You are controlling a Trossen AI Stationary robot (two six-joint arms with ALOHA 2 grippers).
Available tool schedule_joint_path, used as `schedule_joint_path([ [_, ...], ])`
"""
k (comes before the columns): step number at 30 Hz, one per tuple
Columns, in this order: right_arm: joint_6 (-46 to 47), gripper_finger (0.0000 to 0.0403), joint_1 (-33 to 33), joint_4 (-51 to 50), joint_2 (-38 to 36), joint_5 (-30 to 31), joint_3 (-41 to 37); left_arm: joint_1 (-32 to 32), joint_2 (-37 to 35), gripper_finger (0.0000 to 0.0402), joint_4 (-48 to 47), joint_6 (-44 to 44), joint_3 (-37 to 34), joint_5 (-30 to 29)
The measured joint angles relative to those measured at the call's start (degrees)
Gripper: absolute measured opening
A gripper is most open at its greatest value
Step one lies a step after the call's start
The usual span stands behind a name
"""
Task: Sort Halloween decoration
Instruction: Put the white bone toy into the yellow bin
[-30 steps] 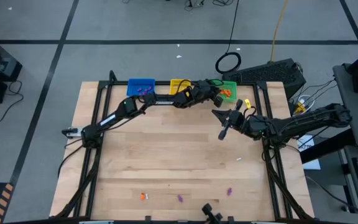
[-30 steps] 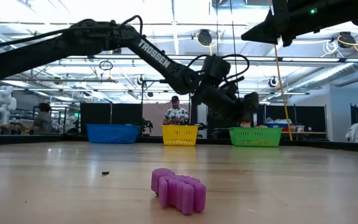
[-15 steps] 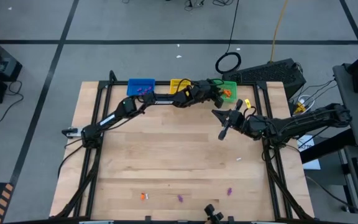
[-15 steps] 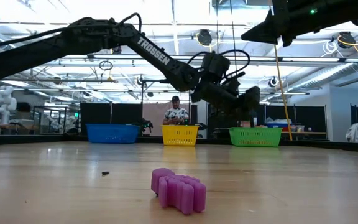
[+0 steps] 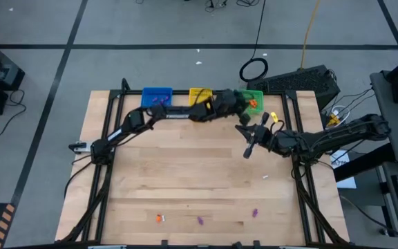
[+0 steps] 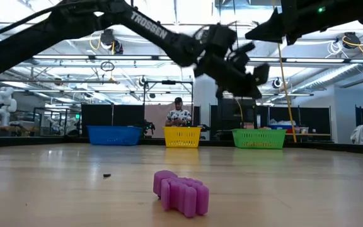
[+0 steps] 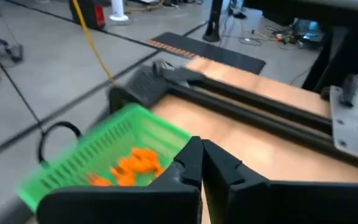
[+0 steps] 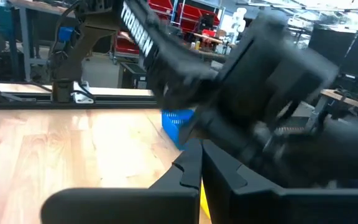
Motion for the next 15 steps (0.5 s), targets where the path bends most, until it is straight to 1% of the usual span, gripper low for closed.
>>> schedule_joint_path([
  [6,-0.4,0.0,0.9,0.0,0.0,0.1,0.0,-2.8,0.2,0.001,18.2,-3.5,-11.4,-0.6],
  [11,0.1,0.0,0.9,0.0,0.0,0.2,0.0,-4.5,-1.7,0.001,22.4,-4.3,-19.3,-0.6],
  [13,0.6,0.0,0.9,-0.4,0.0,0.2,0.0,-5.3,-2.4,0.001,26.0,-2.2,-22.5,-1.0],
  [15,1.2,0.0,0.9,-1.7,0.0,1.2,0.0,-6.1,-4.8,0.001,28.5,-0.3,-26.2,-1.0],
])
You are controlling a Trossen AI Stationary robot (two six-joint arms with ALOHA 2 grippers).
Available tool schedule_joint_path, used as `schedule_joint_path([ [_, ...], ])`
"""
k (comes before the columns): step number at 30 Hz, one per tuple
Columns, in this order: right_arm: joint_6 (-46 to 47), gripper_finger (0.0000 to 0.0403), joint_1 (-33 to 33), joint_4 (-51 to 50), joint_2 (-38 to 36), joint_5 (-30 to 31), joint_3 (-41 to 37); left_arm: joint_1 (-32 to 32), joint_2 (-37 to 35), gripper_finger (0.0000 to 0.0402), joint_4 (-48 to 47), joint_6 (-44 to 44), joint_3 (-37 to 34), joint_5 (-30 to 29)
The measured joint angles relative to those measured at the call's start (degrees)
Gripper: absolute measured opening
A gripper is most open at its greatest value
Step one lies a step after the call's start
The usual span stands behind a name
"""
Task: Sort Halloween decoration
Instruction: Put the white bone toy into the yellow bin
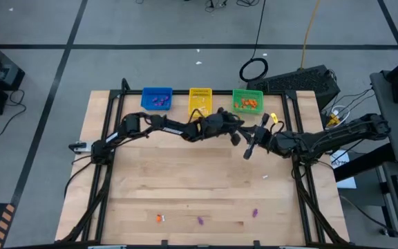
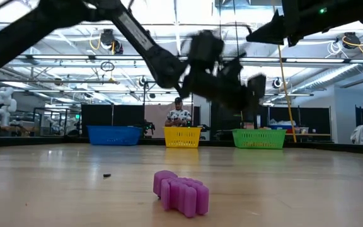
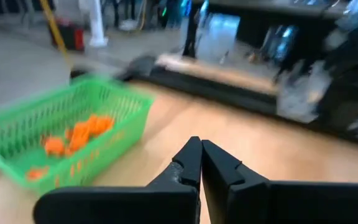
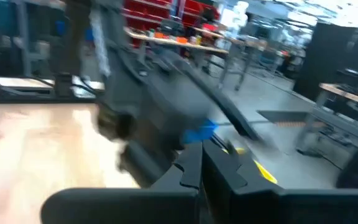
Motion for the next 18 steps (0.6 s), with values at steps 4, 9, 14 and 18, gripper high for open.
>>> schedule_joint_path([
  [4,2.1,0.0,0.0,-2.7,0.0,3.2,0.0,-1.2,-5.9,0.001,5.5,1.3,-8.9,0.1],
  [9,3.1,0.0,0.0,-3.6,0.0,3.2,0.0,-2.8,-12.0,0.0011,16.4,1.7,-22.3,0.0],
  [14,9.1,0.0,0.5,-15.8,0.1,3.1,3.9,-4.9,-18.8,0.0011,21.8,2.9,-35.2,0.5],
  [18,15.6,0.0,2.0,-29.7,2.4,1.8,8.3,-7.6,-24.3,0.0011,24.7,5.8,-44.3,0.5],
])
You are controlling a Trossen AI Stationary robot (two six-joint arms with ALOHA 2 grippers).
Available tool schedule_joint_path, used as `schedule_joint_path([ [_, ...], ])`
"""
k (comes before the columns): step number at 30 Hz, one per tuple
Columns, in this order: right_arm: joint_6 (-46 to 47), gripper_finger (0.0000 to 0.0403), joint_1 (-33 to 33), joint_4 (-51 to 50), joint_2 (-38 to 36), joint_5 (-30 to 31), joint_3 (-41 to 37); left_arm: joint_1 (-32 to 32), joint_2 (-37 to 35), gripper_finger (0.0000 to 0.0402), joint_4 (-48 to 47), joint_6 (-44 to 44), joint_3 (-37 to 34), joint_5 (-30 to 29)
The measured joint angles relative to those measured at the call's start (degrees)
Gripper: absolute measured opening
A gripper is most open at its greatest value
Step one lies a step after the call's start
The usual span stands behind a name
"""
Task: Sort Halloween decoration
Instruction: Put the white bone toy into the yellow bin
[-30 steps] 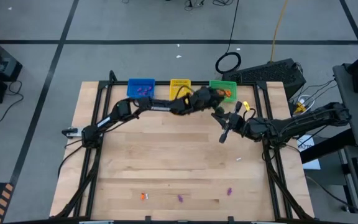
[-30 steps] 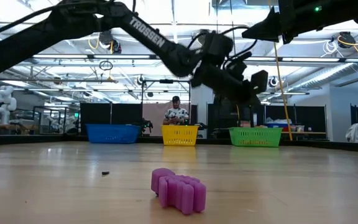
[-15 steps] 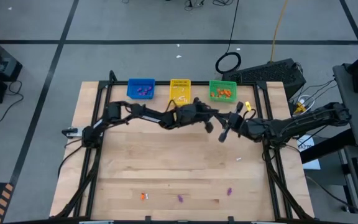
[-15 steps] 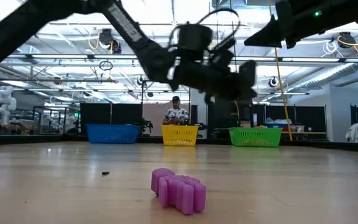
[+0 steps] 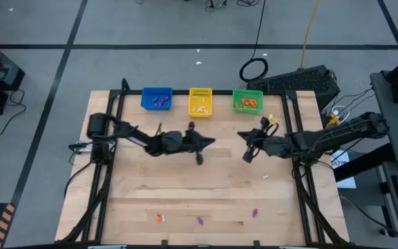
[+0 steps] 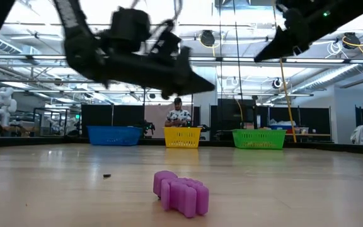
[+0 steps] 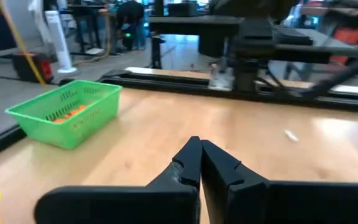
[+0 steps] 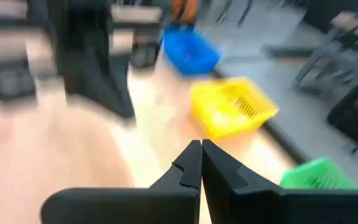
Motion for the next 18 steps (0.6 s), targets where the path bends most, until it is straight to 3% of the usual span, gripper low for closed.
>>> schedule_joint_path([
  [4,5.8,0.0,1.0,-12.2,3.6,-6.1,4.9,-2.3,-4.1,0.0011,0.2,0.1,-7.5,-1.3],
  [12,16.8,0.0002,4.0,-33.2,13.8,-21.2,14.1,-7.0,-8.5,0.0011,11.0,0.1,-19.9,-1.7],
  [18,23.8,0.0047,9.8,-43.7,21.3,-33.5,14.6,-9.9,-8.9,0.0011,19.1,0.1,-26.1,-1.6],
])
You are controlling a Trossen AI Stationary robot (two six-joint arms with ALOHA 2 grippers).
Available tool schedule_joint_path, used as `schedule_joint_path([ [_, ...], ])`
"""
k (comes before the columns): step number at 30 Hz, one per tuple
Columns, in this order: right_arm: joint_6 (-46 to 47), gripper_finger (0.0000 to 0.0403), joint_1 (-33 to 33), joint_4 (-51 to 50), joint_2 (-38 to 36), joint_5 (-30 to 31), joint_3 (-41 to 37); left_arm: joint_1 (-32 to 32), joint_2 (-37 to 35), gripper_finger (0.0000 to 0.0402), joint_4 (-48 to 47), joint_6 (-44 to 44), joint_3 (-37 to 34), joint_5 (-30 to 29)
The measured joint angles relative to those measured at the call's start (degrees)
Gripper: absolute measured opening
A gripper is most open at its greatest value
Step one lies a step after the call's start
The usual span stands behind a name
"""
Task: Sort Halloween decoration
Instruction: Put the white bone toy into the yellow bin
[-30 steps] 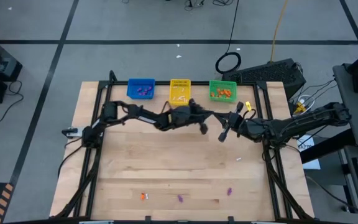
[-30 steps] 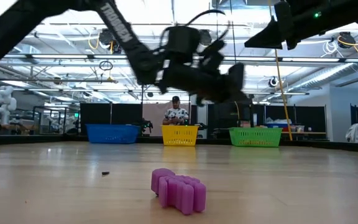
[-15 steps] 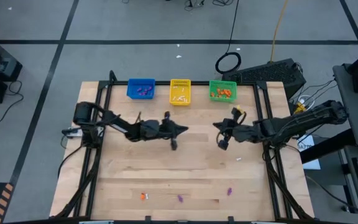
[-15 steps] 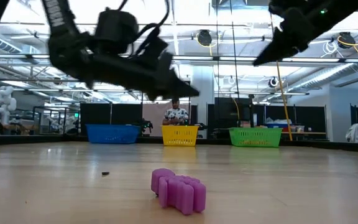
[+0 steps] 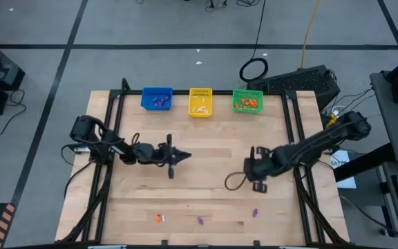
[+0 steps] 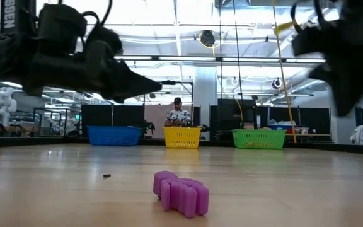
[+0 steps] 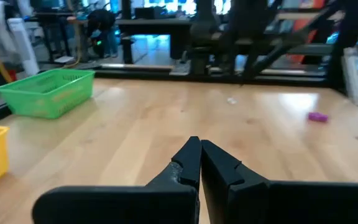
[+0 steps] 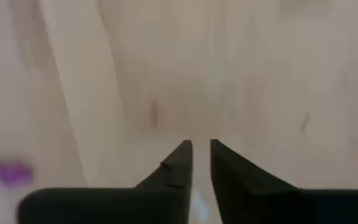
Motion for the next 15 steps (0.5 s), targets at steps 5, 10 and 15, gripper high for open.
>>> schedule_joint_path([
  [5,7.7,0.0105,6.2,-7.4,4.2,-4.2,0.0,-1.4,0.0,0.0011,1.9,0.0,-1.9,0.1],
  [10,7.4,0.013,9.5,-7.9,6.7,-4.2,-0.7,-1.6,0.0,0.0011,1.9,0.0,-2.2,0.0],
  [15,6.9,0.0122,9.0,-5.5,7.8,-4.1,-4.6,-1.6,0.0,0.0011,1.4,0.0,-2.2,0.0],
])
